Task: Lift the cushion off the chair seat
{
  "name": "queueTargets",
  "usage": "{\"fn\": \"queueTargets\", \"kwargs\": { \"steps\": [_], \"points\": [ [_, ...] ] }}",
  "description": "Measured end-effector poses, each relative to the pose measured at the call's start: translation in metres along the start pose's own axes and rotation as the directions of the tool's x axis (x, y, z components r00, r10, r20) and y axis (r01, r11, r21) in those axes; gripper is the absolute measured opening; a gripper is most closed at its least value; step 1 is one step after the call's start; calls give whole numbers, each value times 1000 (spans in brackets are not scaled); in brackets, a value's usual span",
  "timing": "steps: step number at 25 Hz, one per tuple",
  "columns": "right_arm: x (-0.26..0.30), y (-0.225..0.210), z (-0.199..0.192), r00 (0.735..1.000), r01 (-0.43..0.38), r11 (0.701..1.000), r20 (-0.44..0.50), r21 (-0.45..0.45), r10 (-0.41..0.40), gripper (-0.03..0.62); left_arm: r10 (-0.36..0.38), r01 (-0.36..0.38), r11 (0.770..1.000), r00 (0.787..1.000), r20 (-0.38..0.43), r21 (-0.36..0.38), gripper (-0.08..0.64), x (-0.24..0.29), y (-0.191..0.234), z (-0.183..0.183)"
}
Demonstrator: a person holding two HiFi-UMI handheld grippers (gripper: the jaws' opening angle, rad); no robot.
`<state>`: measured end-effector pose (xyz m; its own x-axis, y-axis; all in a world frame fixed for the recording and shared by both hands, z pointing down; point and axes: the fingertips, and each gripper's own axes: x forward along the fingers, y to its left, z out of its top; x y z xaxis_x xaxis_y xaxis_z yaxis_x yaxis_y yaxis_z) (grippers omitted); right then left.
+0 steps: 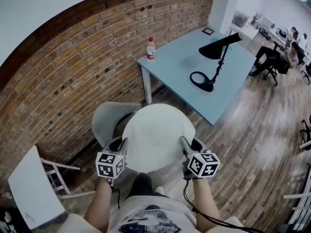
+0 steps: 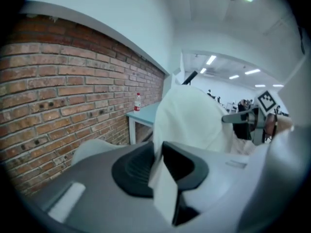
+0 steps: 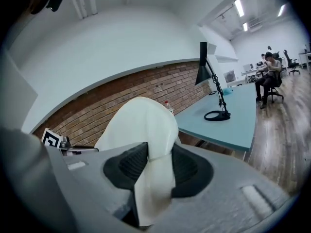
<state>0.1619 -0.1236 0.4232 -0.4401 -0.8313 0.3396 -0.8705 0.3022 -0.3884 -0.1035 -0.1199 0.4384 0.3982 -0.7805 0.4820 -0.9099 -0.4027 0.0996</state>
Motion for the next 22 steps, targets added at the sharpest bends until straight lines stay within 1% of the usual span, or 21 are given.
{"fn": "queueTargets", "kwargs": {
  "steps": [4, 12, 22],
  "points": [
    [-15, 14, 12, 1000, -21, 1000, 21, -6, 21, 137, 18, -19, 1000, 999, 34, 16, 54, -22, -4, 15],
    [-27, 29, 38, 998, -40, 998, 54, -45, 42, 130, 31, -33, 999, 995, 93, 21, 54, -43, -9, 36],
    [-26, 37, 33, 997, -53, 998, 49, -39, 55, 120, 48, -50, 999, 995, 88, 18, 54, -52, -4, 33]
  ]
}}
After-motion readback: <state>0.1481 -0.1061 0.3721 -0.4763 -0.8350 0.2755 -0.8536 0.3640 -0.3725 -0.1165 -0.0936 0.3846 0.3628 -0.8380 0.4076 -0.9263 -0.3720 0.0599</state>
